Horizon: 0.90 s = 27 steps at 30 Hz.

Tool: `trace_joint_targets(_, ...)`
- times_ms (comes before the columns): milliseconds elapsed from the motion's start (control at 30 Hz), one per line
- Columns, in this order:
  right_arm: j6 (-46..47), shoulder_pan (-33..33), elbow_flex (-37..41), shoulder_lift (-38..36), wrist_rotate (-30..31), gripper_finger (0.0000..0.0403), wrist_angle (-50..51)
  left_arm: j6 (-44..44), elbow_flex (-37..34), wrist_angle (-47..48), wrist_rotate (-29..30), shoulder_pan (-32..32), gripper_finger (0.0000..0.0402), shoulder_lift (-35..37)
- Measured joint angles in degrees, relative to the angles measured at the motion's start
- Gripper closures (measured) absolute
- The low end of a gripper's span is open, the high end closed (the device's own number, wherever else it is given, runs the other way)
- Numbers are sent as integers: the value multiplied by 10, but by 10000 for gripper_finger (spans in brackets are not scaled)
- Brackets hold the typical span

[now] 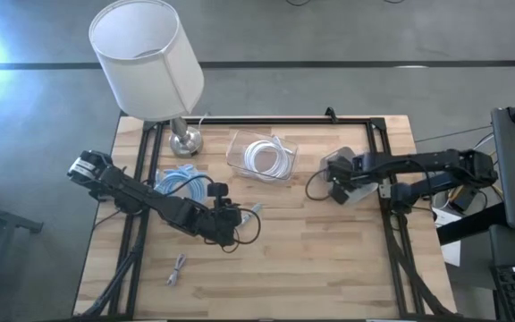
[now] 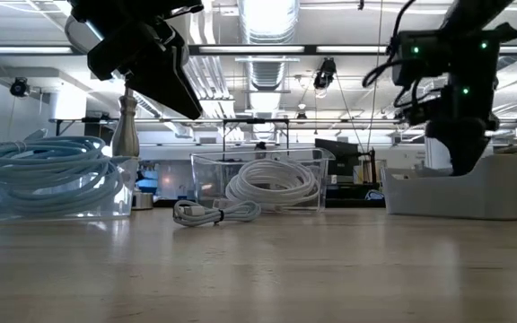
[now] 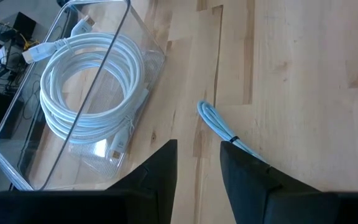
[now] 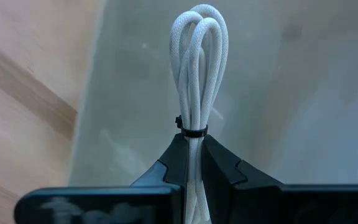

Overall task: Pick & Place USB Port
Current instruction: Put the gray USB charging cable into the gray bin, then put the light blue USB charging cable into the gray bin

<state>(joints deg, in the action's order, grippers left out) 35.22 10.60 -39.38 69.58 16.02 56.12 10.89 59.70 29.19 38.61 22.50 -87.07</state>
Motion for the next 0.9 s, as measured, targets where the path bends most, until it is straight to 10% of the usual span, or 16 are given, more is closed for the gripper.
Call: trace_joint_targets(900, 9, 12, 37, 0, 5, 259, -25, -3, 0, 0, 0, 0, 278, 0)
